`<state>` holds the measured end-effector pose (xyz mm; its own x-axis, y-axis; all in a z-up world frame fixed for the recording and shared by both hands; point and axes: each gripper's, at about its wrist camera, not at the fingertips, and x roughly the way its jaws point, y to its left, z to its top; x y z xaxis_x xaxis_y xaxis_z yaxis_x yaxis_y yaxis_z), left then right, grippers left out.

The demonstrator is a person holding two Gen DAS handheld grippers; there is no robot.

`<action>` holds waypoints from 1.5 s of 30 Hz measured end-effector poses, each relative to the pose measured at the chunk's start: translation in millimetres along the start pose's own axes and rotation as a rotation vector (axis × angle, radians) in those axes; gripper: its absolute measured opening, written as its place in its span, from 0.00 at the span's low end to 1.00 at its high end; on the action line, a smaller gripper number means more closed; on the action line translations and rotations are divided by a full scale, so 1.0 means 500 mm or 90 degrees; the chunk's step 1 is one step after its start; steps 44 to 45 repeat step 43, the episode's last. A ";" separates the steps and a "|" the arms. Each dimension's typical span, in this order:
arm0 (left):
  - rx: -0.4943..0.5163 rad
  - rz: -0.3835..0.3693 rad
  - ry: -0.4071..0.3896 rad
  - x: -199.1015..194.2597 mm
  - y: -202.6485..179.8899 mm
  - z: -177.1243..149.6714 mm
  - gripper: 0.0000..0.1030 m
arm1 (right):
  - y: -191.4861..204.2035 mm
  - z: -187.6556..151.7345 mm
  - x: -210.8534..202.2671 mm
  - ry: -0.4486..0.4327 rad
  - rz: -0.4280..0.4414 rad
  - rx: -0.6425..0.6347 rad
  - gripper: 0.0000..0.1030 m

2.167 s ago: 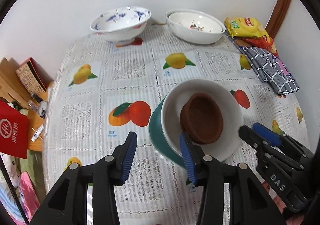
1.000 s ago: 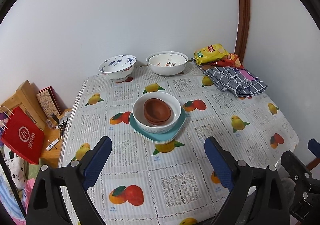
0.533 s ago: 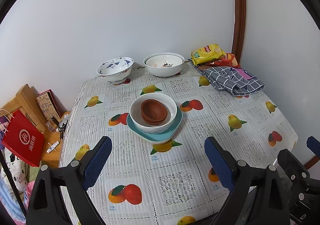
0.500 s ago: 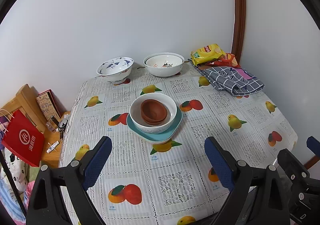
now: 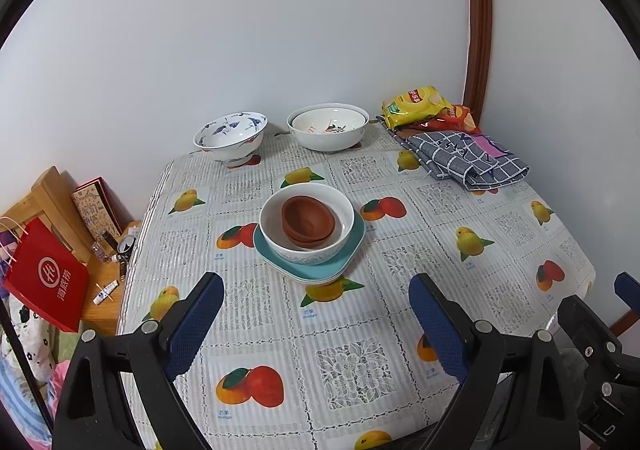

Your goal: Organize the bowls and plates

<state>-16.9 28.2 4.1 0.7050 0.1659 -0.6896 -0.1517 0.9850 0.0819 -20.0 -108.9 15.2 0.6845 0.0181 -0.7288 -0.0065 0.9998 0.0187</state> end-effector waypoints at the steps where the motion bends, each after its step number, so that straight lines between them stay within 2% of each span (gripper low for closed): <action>1: -0.001 -0.001 0.000 0.001 0.002 -0.002 0.91 | -0.001 0.000 0.000 0.000 0.000 0.002 0.92; 45: -0.006 -0.003 -0.005 -0.003 0.006 0.000 0.91 | 0.000 0.006 -0.010 -0.014 -0.003 0.010 0.92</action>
